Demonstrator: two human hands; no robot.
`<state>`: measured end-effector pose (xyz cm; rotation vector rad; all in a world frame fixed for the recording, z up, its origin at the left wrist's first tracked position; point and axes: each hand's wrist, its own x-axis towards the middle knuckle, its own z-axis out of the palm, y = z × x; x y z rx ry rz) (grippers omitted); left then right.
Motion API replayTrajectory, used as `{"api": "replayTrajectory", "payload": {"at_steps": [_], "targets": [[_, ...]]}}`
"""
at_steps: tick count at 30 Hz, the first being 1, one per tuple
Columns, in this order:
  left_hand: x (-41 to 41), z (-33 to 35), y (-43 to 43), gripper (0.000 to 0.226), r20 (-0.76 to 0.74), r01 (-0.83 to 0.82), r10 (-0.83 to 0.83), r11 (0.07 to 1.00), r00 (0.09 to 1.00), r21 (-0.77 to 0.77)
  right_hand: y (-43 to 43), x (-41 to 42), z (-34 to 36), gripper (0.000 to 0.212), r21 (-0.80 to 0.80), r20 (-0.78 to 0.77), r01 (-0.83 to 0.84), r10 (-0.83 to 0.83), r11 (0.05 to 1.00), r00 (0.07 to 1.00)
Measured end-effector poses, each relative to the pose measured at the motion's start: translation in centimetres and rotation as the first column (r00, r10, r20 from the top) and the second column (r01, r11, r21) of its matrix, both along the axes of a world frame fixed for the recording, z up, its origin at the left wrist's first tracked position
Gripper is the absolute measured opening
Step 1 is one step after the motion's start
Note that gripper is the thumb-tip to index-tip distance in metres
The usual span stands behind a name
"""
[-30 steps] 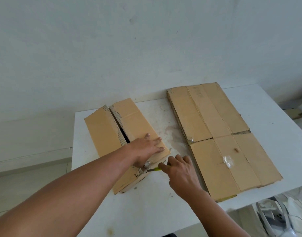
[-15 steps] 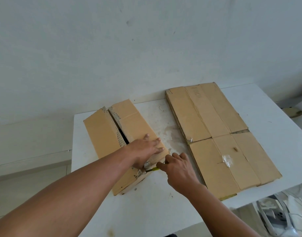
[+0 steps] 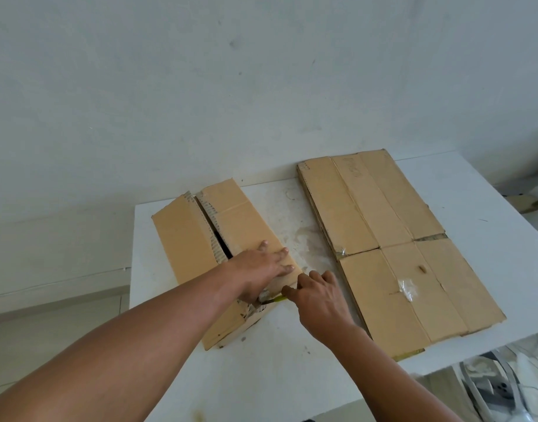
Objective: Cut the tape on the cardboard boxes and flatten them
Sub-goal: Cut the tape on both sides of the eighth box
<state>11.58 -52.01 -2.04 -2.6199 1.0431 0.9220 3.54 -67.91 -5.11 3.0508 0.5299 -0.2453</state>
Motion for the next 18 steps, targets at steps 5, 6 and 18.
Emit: {"api": "replayTrajectory", "payload": {"at_steps": [5, 6, 18], "targets": [[0.1, -0.2, 0.2, 0.106, -0.005, -0.001, 0.001, 1.0, 1.0, -0.012, -1.1, 0.4, 0.0, 0.046, 0.025, 0.036, 0.077, -0.078, 0.997, 0.996], [0.0, -0.2, 0.2, 0.107, -0.005, -0.003, 0.003, 1.0, 1.0, -0.01, -1.7, 0.6, -0.2, 0.046, 0.02, 0.069, 0.099, -0.1, 0.995, 0.993], [-0.5, -0.7, 0.9, 0.093, -0.058, -0.065, 0.06, 0.994, 0.997, -0.089, -3.3, -3.2, -4.5, 0.025, 0.51, -0.538, 0.649, -0.38, 0.564, 0.753]]}}
